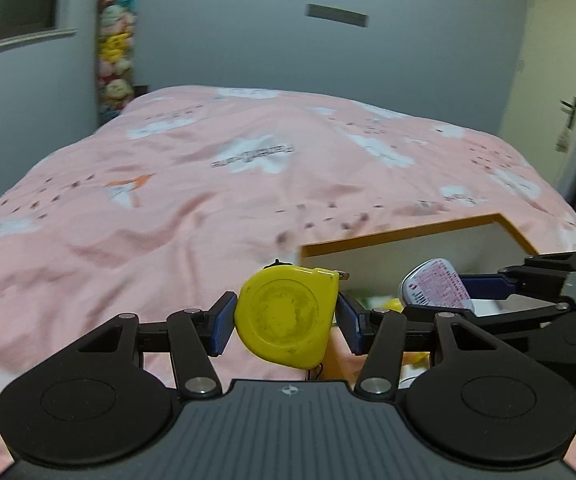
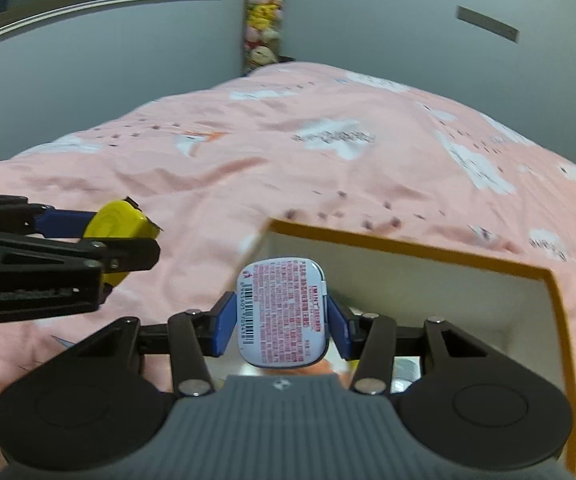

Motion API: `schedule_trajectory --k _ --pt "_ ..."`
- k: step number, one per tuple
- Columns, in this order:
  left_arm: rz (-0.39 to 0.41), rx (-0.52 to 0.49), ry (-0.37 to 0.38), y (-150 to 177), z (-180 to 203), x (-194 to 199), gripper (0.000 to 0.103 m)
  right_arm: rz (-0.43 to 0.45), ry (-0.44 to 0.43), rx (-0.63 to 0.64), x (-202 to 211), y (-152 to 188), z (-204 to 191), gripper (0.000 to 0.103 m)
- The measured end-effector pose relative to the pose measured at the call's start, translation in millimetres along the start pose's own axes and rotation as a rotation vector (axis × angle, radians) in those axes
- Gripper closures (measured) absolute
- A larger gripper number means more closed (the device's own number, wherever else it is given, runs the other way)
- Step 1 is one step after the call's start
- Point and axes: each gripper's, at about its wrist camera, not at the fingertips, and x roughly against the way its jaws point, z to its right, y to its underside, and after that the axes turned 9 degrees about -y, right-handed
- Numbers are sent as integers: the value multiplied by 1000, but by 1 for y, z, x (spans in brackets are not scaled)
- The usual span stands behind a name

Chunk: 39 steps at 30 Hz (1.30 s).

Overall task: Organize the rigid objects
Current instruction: 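Carry the tape measure and packet over the box and lower them inside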

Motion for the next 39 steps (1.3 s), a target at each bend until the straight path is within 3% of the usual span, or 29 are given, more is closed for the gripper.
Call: schedule_trajectory --k 7,13,23,27,34,39 --pt "-20 -50 98 -10 43 -20 42 -60 117 -3 4 9 50 54" --pt "-66 -83 183 -15 75 -40 42 -141 166 8 -10 9 89 54" --pt "-130 -77 218 -18 101 -68 42 -275 183 96 -43 9 119 54" --pt "-150 -82 219 -17 107 -77 42 -324 232 130 -57 10 129 54" --pt "-181 -88 223 -17 113 -91 42 -406 262 117 -74 20 145 55" --pt "-196 -89 233 -17 116 -99 42 -407 258 118 -73 21 144 53"
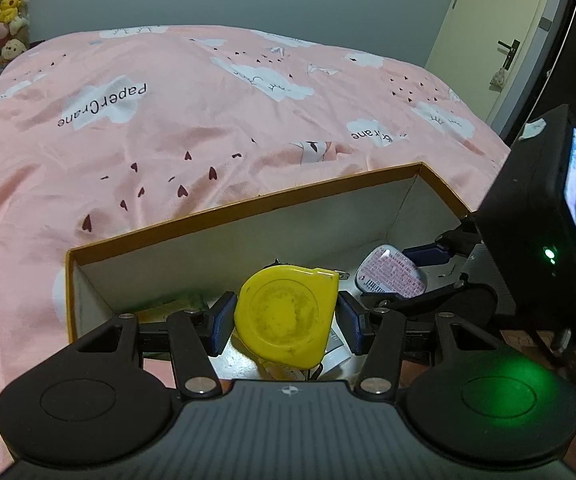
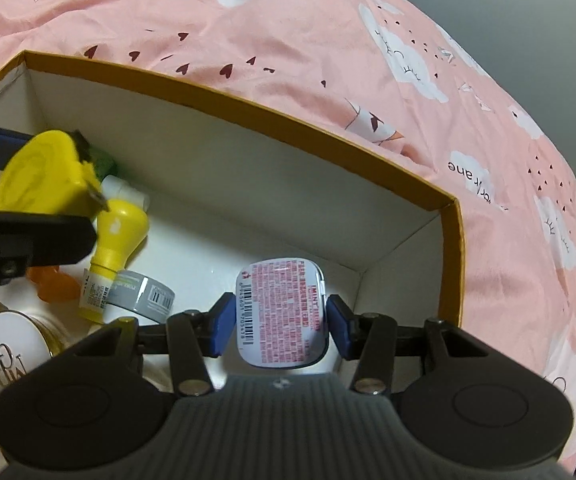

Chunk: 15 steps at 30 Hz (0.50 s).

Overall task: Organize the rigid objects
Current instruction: 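Carry the tape measure and packet over the box and lower them inside, then open both tools to release the tape measure and packet into the box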

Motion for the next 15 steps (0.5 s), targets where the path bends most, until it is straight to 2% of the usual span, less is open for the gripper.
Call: schedule_trajectory --k 2,6,15 --pt "-2 2 3 1 -1 -1 42 7 -2 8 3 2 -1 50" --pt "-10 14 7 1 -2 -5 42 37 -9 18 14 6 -6 36" --pt "-41 36 69 -12 11 -27 42 91 7 37 35 13 -5 35"
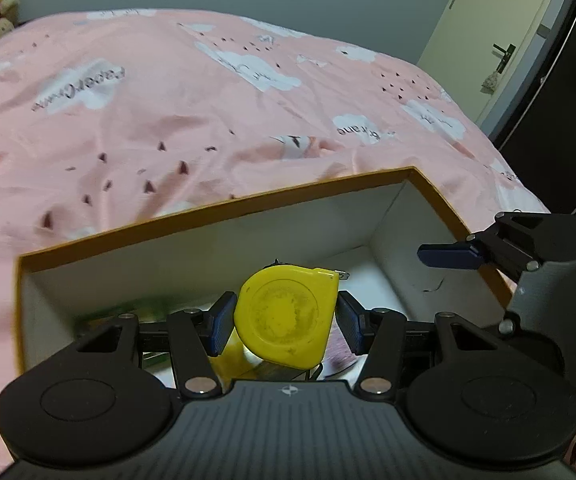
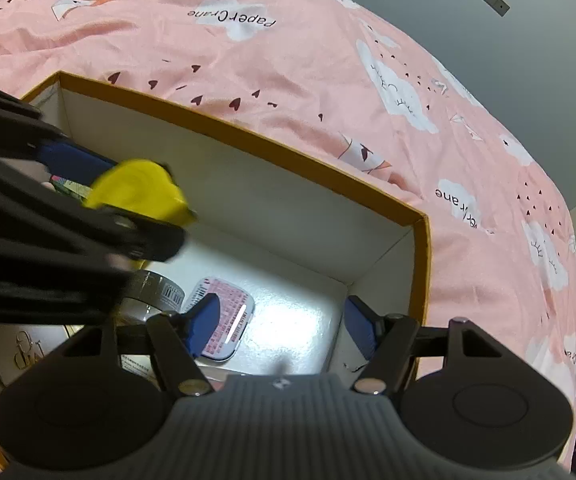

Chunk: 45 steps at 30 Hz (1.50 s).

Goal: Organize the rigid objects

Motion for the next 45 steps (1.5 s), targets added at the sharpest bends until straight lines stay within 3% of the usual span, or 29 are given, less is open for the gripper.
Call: schedule_trajectory --k 6,12,23,29,32,36,45 --pt "-65 26 45 -5 6 -22 42 4 -9 -18 0 4 3 35" --pt "-103 24 40 -5 9 -35 41 2 -20 -21 -2 6 4 34" --pt "-51 12 30 -3 11 -21 28 14 -20 -8 4 5 -4 34" --pt "59 44 19 -7 6 10 28 50 13 -27 20 1 -5 34" --pt "158 53 -14 -7 2 33 27 82 13 -44 35 -1 -6 34" --pt "282 9 -102 -3 2 64 23 136 10 -77 59 0 -11 34" --pt "523 -135 -182 21 7 129 8 279 -61 -173 111 13 -33 33"
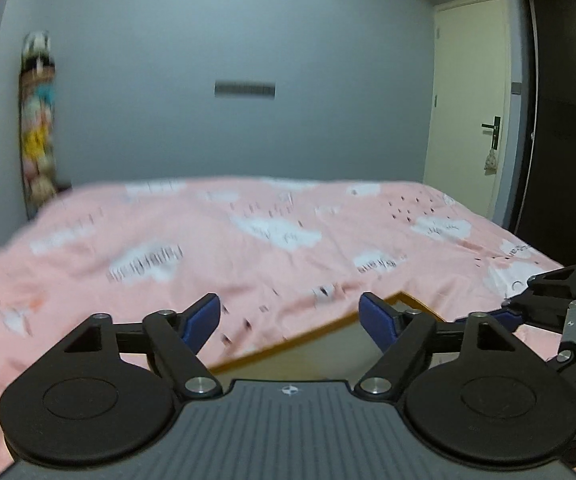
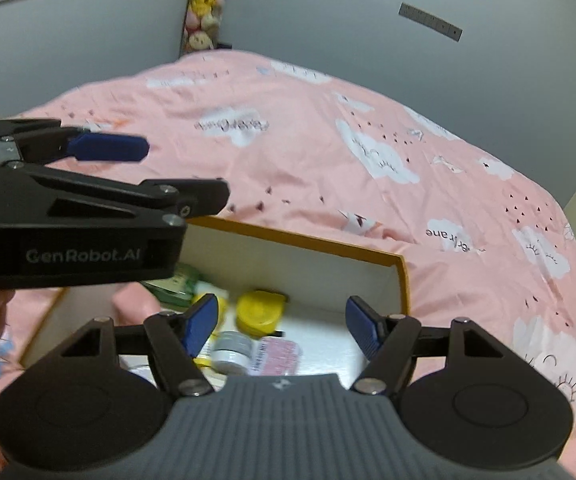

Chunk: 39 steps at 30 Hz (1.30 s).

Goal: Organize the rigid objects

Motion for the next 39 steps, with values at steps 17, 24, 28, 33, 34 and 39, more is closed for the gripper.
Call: schedule_trajectory --k 17,24,28,33,34,39 --pt "37 -1 -62 9 -32 63 0 206 -10 -171 49 31 -48 10" --pt "17 18 -178 26 -58 87 0 258 -3 -185 47 46 -73 3" --pt "-46 30 -205 47 -68 95 0 277 12 -192 48 53 -82 3" --pt "-166 79 -254 73 -77 92 0 264 16 -187 48 64 -92 3" --pt "-201 88 -261 77 -79 90 0 257 21 -184 47 66 -93 3" --pt "-304 103 -258 89 -81 83 0 203 24 -187 38 72 -99 3"
